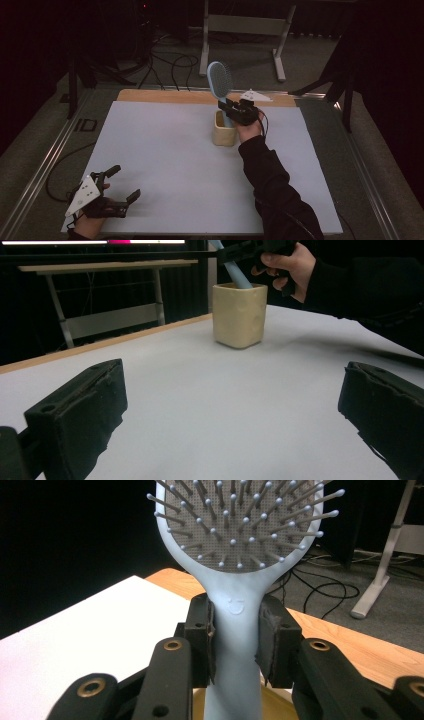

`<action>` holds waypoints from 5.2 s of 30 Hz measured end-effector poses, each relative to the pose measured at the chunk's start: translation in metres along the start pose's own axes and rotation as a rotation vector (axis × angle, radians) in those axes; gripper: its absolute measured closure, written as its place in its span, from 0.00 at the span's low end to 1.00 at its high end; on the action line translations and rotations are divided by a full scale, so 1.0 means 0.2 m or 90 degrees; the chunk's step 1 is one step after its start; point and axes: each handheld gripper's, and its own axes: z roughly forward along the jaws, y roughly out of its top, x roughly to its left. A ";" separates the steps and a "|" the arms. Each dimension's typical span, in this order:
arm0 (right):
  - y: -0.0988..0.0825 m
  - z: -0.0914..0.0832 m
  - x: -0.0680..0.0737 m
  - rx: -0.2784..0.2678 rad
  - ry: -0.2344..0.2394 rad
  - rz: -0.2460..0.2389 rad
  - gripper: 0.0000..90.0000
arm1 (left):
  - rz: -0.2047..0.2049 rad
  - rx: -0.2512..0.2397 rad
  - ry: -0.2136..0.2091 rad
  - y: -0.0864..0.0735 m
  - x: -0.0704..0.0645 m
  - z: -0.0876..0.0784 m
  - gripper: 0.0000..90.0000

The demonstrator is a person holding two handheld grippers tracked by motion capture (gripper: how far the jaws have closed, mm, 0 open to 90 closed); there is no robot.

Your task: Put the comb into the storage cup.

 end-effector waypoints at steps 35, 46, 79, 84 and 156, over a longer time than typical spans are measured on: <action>-0.08 -0.04 0.00 0.009 -0.015 -0.016 0.69 | -0.003 0.008 -0.006 0.00 0.00 0.01 0.00; -0.05 -0.09 0.01 -0.016 -0.006 -0.010 0.30 | 0.000 0.009 -0.005 0.00 0.00 0.01 0.00; 0.05 -0.19 0.11 0.020 0.040 -0.039 0.10 | 0.001 0.007 -0.003 0.00 -0.01 0.01 0.00; 0.05 -0.21 0.13 0.027 0.046 -0.045 0.10 | -0.001 0.008 -0.003 0.00 -0.01 0.01 0.00; -0.54 -0.79 0.22 0.096 0.094 -0.041 0.10 | 0.001 0.009 -0.002 0.01 -0.01 0.01 0.00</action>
